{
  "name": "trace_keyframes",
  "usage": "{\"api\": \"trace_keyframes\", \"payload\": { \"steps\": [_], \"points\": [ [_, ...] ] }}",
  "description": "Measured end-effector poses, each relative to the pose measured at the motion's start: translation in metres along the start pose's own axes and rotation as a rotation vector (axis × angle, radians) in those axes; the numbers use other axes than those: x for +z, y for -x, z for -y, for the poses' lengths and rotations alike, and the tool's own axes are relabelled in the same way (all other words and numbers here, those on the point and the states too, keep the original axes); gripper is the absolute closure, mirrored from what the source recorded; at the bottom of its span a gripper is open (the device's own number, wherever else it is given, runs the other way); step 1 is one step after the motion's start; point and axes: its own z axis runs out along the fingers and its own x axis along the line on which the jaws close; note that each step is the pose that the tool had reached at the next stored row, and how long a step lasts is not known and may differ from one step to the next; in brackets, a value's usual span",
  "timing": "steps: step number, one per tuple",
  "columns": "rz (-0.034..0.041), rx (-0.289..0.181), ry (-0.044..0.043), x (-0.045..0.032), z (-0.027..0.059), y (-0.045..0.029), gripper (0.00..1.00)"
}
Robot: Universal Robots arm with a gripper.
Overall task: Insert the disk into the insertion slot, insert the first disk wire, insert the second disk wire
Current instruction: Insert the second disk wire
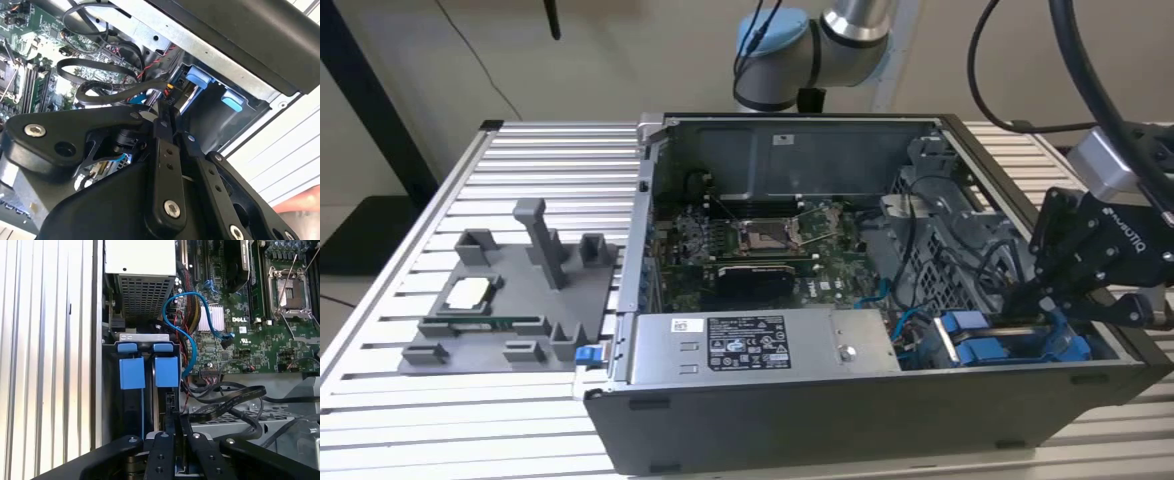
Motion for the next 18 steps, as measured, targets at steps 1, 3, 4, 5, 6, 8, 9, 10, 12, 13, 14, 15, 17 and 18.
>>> {"api": "trace_keyframes", "payload": {
  "steps": [1,3,4,5,6,8,9,10,12,13,14,15,17,18],
  "points": [
    [0.0001,0.000,0.0000,0.0003,0.0001,-0.0001,0.84],
    [0.0003,0.000,0.0000,0.0007,0.0001,-0.0002,0.84],
    [0.0003,0.000,0.0000,0.0008,0.0002,-0.0002,0.84],
    [0.0003,0.000,0.0000,0.0008,0.0002,-0.0003,0.84],
    [0.0007,0.000,0.0000,0.0010,0.0001,-0.0004,0.84],
    [0.0016,0.000,0.0000,0.0010,0.0001,-0.0005,0.84],
    [0.0020,0.000,0.0000,0.0010,0.0001,-0.0006,0.84],
    [0.0024,0.000,0.0000,0.0012,0.0000,-0.0008,0.84],
    [0.0033,-0.001,0.0001,0.0017,-0.0004,-0.0016,0.83],
    [0.0051,-0.001,0.0003,0.0026,-0.0003,-0.0021,0.83],
    [0.0062,-0.001,0.0005,0.0036,-0.0003,-0.0027,0.83],
    [0.0050,-0.001,0.0003,0.0034,-0.0006,-0.0029,0.76],
    [0.0042,-0.001,0.0001,0.0041,-0.0009,-0.0036,0.76],
    [0.0042,-0.001,0.0000,0.0041,-0.0010,-0.0037,0.76]
  ]
}}
